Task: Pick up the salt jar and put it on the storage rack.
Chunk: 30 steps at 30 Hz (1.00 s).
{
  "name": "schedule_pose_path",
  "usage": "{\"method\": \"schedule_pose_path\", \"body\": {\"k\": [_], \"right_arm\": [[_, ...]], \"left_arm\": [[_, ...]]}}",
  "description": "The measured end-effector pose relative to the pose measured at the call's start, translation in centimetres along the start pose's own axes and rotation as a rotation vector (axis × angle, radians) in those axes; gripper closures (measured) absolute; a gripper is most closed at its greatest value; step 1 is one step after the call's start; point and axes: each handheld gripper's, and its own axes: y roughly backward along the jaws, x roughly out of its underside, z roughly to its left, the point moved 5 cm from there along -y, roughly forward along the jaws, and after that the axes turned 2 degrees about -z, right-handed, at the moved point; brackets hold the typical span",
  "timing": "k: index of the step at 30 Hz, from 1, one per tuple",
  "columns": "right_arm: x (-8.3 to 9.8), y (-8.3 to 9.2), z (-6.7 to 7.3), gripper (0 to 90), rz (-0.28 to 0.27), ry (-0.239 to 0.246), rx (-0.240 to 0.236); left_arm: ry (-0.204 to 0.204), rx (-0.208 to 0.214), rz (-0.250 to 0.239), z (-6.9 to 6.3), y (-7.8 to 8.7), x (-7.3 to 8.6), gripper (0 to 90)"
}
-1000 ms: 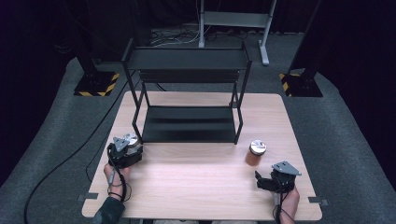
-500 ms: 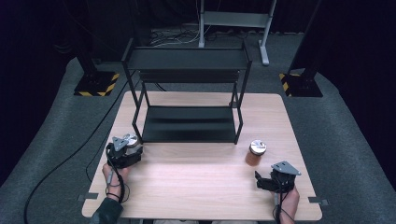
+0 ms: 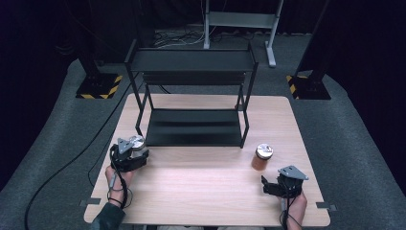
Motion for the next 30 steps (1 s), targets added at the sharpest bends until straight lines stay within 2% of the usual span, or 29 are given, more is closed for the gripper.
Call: {"method": "schedule_pose_path", "body": {"k": [12, 30], "right_arm": [[0.0, 0.0, 0.0, 0.0, -0.003, -0.002, 0.001], [0.0, 0.0, 0.0, 0.0, 0.0, 0.0, 0.0]], "left_arm": [[-0.02, 0.045, -0.017, -0.5, 1.1, -1.5, 30.5], [-0.034, 0.099, -0.035, -0.6, 1.9, -3.6, 30.5]]}}
